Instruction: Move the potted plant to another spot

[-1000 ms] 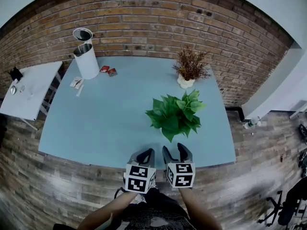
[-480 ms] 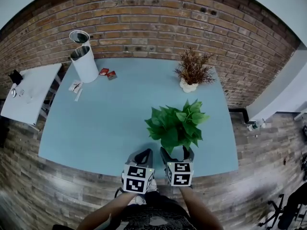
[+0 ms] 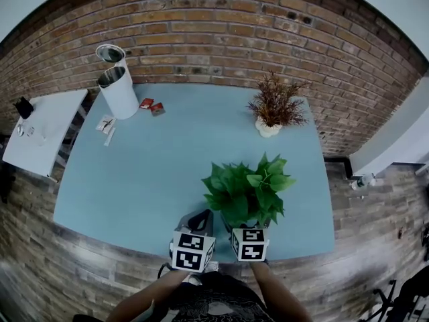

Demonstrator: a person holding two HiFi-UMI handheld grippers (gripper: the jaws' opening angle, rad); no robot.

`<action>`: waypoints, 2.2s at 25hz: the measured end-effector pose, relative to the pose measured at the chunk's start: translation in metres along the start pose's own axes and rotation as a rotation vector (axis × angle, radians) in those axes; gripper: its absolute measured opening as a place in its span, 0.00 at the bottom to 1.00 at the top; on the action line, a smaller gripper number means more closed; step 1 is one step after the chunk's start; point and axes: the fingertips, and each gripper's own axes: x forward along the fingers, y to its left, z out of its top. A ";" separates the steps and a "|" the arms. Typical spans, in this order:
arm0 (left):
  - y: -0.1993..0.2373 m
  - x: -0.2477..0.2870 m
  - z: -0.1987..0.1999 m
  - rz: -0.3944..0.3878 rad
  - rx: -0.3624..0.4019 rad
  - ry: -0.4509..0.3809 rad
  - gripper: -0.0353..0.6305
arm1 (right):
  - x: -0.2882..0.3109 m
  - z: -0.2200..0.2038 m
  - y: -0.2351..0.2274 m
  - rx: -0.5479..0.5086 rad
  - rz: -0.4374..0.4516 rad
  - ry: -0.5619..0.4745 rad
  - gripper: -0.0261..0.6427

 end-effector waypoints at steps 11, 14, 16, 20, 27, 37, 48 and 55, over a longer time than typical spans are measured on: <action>0.012 0.009 0.002 0.023 -0.004 0.014 0.05 | 0.020 0.007 0.002 -0.023 0.024 -0.007 0.76; 0.021 0.010 0.002 0.025 -0.005 0.015 0.05 | 0.022 0.007 0.001 -0.030 0.015 -0.010 0.76; 0.023 0.009 0.001 0.017 -0.002 0.017 0.05 | 0.021 0.007 0.001 -0.033 0.012 -0.013 0.76; 0.028 0.007 0.002 -0.003 0.010 0.014 0.05 | 0.022 0.009 0.000 -0.036 0.011 -0.027 0.75; 0.029 0.006 0.006 -0.035 0.012 0.002 0.05 | 0.020 0.010 0.000 -0.042 -0.026 -0.033 0.75; 0.045 -0.003 0.005 -0.039 0.019 0.001 0.05 | 0.022 0.009 0.008 0.018 -0.066 -0.044 0.75; 0.062 -0.017 0.006 0.002 0.006 -0.004 0.05 | 0.028 0.014 0.029 0.012 -0.045 -0.040 0.75; 0.086 -0.026 0.003 0.018 -0.005 -0.018 0.05 | 0.042 0.016 0.053 -0.004 -0.033 -0.037 0.75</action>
